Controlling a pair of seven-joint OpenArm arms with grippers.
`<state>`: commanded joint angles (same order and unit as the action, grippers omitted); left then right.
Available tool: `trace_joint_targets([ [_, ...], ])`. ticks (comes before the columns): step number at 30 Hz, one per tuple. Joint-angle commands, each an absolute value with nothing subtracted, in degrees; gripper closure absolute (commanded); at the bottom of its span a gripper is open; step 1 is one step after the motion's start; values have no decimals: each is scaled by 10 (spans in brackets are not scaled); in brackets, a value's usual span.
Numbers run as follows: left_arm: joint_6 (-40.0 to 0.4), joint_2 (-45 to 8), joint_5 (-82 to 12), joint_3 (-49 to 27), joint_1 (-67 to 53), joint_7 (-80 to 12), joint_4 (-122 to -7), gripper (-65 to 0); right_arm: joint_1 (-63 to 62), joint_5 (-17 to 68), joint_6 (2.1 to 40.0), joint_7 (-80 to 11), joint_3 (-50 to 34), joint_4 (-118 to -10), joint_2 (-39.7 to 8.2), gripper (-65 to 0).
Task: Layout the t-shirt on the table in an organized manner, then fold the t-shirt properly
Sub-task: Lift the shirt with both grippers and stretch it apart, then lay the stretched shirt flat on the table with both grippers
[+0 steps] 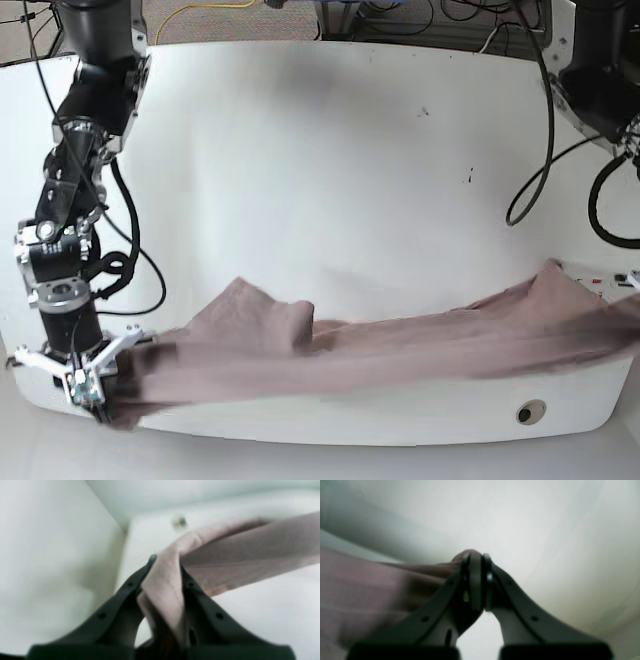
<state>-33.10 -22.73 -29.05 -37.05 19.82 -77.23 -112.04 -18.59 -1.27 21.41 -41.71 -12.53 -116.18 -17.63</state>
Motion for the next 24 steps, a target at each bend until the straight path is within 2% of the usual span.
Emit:
trace_joint_targets([
  [5,-331,-196,-336,-414,77,-766,-1120,0,-79,-14,255,-417,-185,-1163,-119,0],
  [11,-331,-193,-356,-434,-46,-714,-1120,0,21,-15,290,-416,-224,-1163,-66,0],
  [24,-331,-196,-353,-437,-223,-643,-1120,0,175,-15,298,-415,-225,-1164,-16,0],
])
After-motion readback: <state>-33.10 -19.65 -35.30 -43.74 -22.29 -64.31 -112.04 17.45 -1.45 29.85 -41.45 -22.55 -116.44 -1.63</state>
